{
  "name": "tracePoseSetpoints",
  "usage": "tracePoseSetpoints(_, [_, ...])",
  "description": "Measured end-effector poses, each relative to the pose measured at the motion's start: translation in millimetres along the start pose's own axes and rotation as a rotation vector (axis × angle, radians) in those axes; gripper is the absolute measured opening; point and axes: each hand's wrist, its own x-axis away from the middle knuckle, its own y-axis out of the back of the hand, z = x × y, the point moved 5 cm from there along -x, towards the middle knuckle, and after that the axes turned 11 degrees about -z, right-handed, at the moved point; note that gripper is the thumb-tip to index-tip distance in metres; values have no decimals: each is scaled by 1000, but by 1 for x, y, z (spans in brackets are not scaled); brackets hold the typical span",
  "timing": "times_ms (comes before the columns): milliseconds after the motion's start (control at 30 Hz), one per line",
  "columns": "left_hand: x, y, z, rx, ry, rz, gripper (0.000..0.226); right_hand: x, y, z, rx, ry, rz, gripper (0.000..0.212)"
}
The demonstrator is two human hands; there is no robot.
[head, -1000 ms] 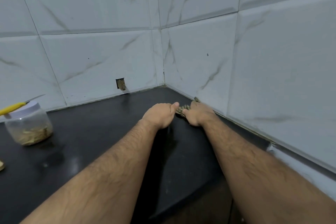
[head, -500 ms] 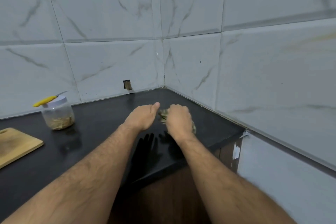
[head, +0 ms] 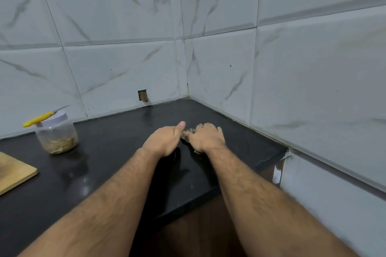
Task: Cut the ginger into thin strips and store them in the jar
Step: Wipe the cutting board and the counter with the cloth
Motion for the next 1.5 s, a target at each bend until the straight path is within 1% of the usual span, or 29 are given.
tracePoseSetpoints(133, [10, -2, -24, 10, -57, 35, 69, 11, 15, -39, 22, -92, -40, 79])
tracePoseSetpoints(267, [32, 7, -36, 6, -101, 51, 70, 46, 36, -75, 76, -184, -93, 88])
tracePoseSetpoints(300, [40, 12, -38, 9, -112, 47, 70, 57, 43, -80, 67, -198, -143, 81])
tracePoseSetpoints(367, [55, 21, -40, 22, -136, 38, 68, 77, 58, -82, 8, -226, -276, 53])
tracePoseSetpoints(400, [62, 26, -37, 23, -147, 39, 67, 87, 64, -78, -16, -234, -331, 43])
tracePoseSetpoints(467, [70, 31, -26, 14, -161, 16, 63, 100, 74, -52, -28, -152, -424, 38])
tracePoseSetpoints(500, [73, 32, -18, -1, -158, 8, 61, 106, 74, -34, -55, -89, -428, 38])
tracePoseSetpoints(533, [75, 33, -8, -18, -142, 4, 59, 111, 68, -15, -70, -16, -395, 40])
tracePoseSetpoints(600, [80, 28, 11, -50, -103, 4, 55, 120, 47, 13, -27, 108, -234, 50])
tracePoseSetpoints(667, [83, 20, 22, -75, -81, 17, 47, 117, 32, 15, 43, 129, -130, 62])
tracePoseSetpoints(733, [83, 12, 21, -85, -82, 31, 52, 104, 29, 2, 49, 85, -93, 64])
tracePoseSetpoints(933, [70, -3, -24, -40, -168, 34, 57, 57, 36, -67, 152, -24, -76, 47])
tracePoseSetpoints(1033, [66, -15, -45, -32, -185, 54, 52, 46, 41, -94, 198, -24, -57, 38])
tracePoseSetpoints(1100, [68, -23, -56, -28, -195, 77, 54, 46, 43, -106, 217, -42, -64, 36])
tracePoseSetpoints(1267, [78, -27, -67, -7, -216, 96, 53, 62, 48, -128, 244, -155, -118, 38])
tracePoseSetpoints(1400, [92, -17, -67, 0, -203, 101, 52, 99, 69, -136, 268, -230, -212, 26])
tracePoseSetpoints(1433, [96, -14, -66, 0, -206, 99, 51, 106, 72, -138, 264, -250, -236, 25])
tracePoseSetpoints(1500, [104, -7, -66, 1, -211, 83, 49, 119, 78, -142, 226, -358, -258, 28])
